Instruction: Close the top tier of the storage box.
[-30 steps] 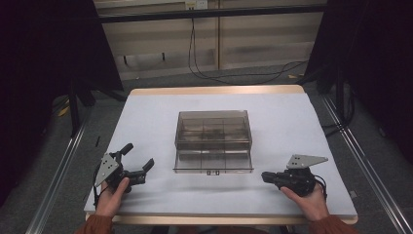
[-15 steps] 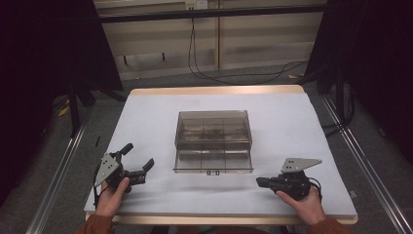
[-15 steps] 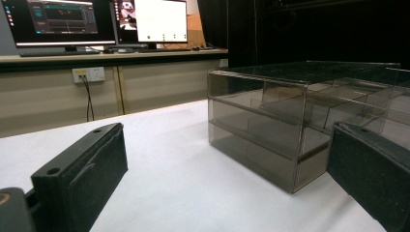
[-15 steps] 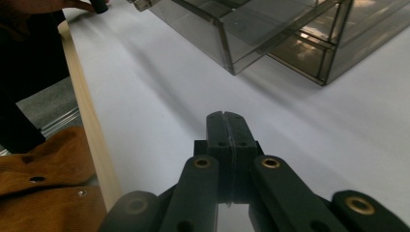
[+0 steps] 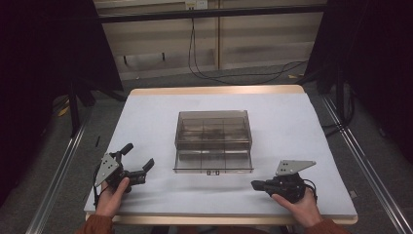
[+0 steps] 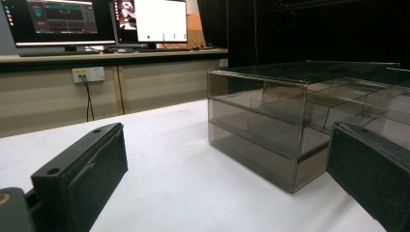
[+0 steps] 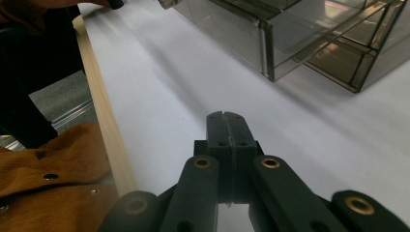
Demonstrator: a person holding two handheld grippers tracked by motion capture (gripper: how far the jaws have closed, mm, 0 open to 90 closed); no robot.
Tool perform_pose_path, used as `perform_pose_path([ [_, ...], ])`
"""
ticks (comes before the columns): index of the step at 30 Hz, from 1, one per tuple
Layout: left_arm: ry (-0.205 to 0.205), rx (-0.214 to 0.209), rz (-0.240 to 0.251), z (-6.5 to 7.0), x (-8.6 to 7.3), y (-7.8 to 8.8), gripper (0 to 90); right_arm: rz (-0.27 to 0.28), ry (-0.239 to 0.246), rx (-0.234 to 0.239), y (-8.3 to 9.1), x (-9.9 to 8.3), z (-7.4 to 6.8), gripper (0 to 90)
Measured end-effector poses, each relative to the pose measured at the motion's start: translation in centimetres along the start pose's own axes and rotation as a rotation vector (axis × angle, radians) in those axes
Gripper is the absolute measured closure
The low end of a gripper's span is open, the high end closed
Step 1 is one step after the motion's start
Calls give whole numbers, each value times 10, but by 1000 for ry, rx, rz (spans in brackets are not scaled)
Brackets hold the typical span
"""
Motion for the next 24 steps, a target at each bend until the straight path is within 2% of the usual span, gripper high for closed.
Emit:
perform_pose_path([
  [5,7,-1,5,0,0,0,10,6,9,16,-3,3,-6,900],
  [6,-2,0,-2,0,0,0,10,6,14,20,-3,4,-7,900],
  [15,-5,3,-6,0,0,0,10,3,30,33,-10,8,-15,900],
  [18,12,0,7,0,1,0,10,-4,43,36,-14,10,-20,900],
  [21,1,-1,0,0,0,0,10,-2,44,39,-16,11,-21,900],
  [23,12,-1,7,0,1,0,10,1,50,40,-18,13,-23,900],
  [24,2,1,0,0,0,0,10,0,52,43,-19,14,-24,900],
])
Point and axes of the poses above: each handheld gripper's, and its own axes: y roughly backward along the jaws, x roughly out of its top, z roughly to its right, the point moved 9 cm from there along -y, roughly forward along the jaws, and after that the axes turned 12 degrees about -z, right-handed, at the moved point
